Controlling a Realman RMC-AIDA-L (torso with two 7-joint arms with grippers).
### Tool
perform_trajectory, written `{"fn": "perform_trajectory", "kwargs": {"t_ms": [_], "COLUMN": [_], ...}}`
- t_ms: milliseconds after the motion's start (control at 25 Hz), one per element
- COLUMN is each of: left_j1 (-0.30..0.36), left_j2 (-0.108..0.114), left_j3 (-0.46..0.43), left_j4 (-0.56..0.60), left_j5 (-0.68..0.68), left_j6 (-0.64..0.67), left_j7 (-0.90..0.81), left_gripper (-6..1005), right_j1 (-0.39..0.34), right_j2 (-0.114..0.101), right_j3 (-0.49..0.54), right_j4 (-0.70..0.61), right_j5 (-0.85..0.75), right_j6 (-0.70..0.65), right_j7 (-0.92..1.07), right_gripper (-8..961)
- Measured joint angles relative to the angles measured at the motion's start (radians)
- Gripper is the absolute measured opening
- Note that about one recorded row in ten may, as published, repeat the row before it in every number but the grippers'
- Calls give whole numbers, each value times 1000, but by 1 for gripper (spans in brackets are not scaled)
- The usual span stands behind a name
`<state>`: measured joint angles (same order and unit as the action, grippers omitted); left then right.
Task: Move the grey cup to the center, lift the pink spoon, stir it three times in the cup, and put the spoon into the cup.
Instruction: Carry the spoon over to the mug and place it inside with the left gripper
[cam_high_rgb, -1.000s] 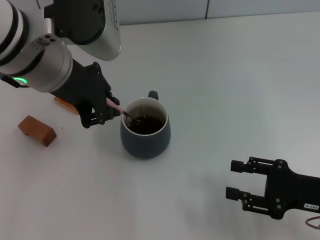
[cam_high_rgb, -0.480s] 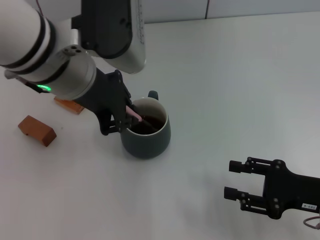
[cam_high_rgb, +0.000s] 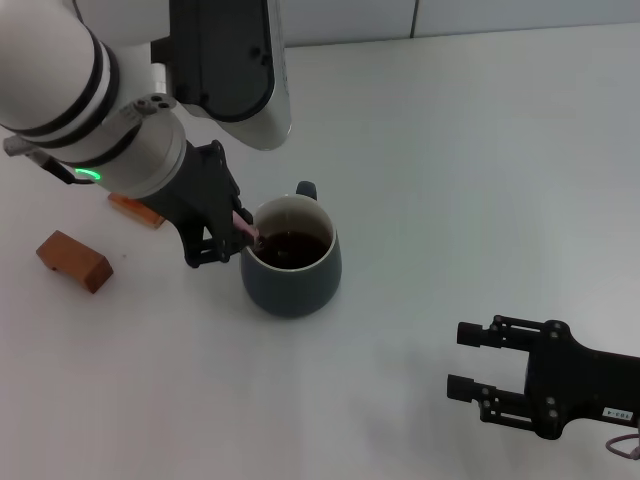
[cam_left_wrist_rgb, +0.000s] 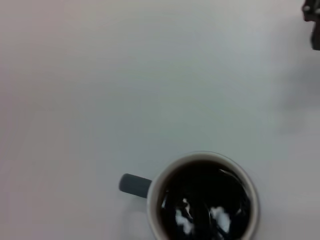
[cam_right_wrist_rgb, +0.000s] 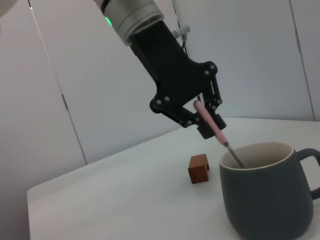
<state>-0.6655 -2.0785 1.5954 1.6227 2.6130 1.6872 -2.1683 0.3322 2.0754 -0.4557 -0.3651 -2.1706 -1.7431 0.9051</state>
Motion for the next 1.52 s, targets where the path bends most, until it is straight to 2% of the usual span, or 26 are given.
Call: {"fn": "perform_trajectory", "kwargs": {"t_ms": [80,240,280,520,760,1000,1200,1360,1440,1520], "left_j1": [-1,-2,-2,-2,-10,-13,-13,-13,-14,-18], "left_j2": [0,0,0,0,0,0,0,0,0,0], "left_j3": [-5,-5,2,7,6,0,3,3,18,18], "left_j4": [20,24,20,13,-12,-7,3,2,-34,-50], "left_j5": [-11,-27,-60,-58,-10,18,-36,-63,-69,-45], "left_j6": [44,50,31,4,-24,30,47,40,-44,-69], "left_j7": [1,5,9,7,-23,-35,-24,-18,-13,-16], "left_gripper": [135,134,134,134,134,134,134,135,135,136], "right_j1": [0,1,1,1,2,5,7,11,11,12], "right_j2": [0,0,0,1,2,2,2,2,2,2], "right_j3": [0,0,0,0,0,-1,-2,-3,-4,-5], "right_j4": [0,0,1,2,4,5,5,5,5,5], "right_j5": [0,0,0,0,0,0,0,0,0,0], "right_j6": [0,1,1,1,-1,-3,-3,-4,-5,-5], "right_j7": [0,0,0,0,0,0,3,4,6,6], "right_gripper": [660,660,660,660,660,660,660,659,659,659]}}
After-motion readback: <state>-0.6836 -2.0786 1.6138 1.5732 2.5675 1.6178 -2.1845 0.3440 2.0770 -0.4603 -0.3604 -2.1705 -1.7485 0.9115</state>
